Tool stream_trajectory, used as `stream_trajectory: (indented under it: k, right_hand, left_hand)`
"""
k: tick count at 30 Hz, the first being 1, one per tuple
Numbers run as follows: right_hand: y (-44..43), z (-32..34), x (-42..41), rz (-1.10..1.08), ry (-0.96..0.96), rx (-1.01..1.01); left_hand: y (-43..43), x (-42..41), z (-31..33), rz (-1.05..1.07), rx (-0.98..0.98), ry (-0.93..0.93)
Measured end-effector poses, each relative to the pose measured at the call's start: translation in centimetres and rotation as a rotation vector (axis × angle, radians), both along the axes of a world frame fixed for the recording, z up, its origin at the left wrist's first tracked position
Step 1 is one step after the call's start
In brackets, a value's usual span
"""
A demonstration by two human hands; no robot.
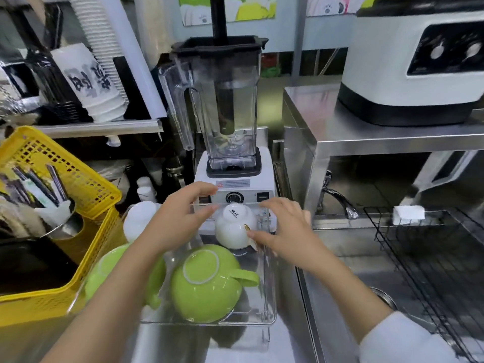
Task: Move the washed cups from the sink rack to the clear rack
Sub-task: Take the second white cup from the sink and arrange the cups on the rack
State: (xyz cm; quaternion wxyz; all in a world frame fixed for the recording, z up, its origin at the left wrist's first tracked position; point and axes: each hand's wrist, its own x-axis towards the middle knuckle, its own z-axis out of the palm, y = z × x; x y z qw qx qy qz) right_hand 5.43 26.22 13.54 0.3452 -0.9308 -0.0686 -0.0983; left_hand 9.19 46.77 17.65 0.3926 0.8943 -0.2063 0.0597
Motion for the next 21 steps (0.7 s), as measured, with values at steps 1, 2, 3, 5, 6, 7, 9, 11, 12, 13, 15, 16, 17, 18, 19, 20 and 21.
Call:
stream_trajectory:
  k: [1, 2, 3, 5, 6, 7, 9, 11, 12, 13, 15, 16, 17, 18, 19, 20, 21]
  right_hand:
    - [0.3, 0.3, 0.1, -0.019, 0.03, -0.013]
    - [0.7, 0.4, 0.2, -0.03, 0.065, -0.016]
    - [1.1, 0.5, 0.2, -0.033, 0.092, -0.01]
    - [2.1, 0.3, 0.1, -0.018, 0.122, -0.007]
    - [2.6, 0.3, -0.1, -0.01, 0.13, -0.004]
    - [2.9, 0.2, -0.2, -0.008, 0.134, 0.003]
    - [3.1, 0.2, -0.6, -0.021, 0.127, -0.011]
    - [3.0, 0.2, -0.7, -0.04, 0.129, -0.069]
    - [2.8, 0.1, -0.6, -0.045, 0.138, -0.089]
    - [2.6, 0.2, -0.6, -0.045, 0.146, -0.099]
    - [2.3, 0.2, -0.3, -0.051, 0.157, -0.102]
    - [2.1, 0.2, -0.2, -0.054, 0.16, -0.105]
    - [2.1, 0.0, -0.2, -0.055, 0.163, -0.113]
    - [1.9, -0.1, -0.1, -0.053, 0.166, -0.124]
    - [1.9, -0.1, -0.1, -0.047, 0.168, -0.138]
    - [1.8, -0.1, 0.0, -0.04, 0.171, -0.149]
    - [1.7, 0.0, 0.1, -0.032, 0.171, -0.159]
  left_hand:
    - [-0.1, 0.2, 0.1, -0.031, 0.025, -0.008]
    - [-0.1, 0.3, 0.2, -0.067, 0.053, -0.011]
    - [-0.2, 0.6, 0.0, -0.107, 0.081, -0.012]
    - [-0.3, 1.2, -0.6, -0.181, 0.147, -0.01]
    - [-0.3, 1.5, -0.9, -0.211, 0.175, -0.006]
    - [-0.3, 1.8, -1.3, -0.234, 0.196, 0.008]
    - [-0.5, 2.1, -1.7, -0.272, 0.228, 0.027]
    - [-0.8, 2.3, -1.9, -0.295, 0.262, 0.029]
    - [-0.8, 2.3, -2.0, -0.298, 0.267, 0.027]
    - [-0.9, 2.3, -2.1, -0.294, 0.269, 0.024]
    - [-1.0, 2.4, -2.3, -0.284, 0.275, 0.019]
    - [-1.1, 2.4, -2.3, -0.283, 0.276, 0.019]
    - [-1.1, 2.4, -2.4, -0.282, 0.276, 0.024]
    - [-1.3, 2.4, -2.4, -0.282, 0.274, 0.026]
    - [-1.4, 2.4, -2.4, -0.277, 0.276, 0.029]
    - [-1.5, 2.4, -2.3, -0.271, 0.282, 0.025]
    - [-1.5, 2.4, -2.4, -0.264, 0.294, 0.025]
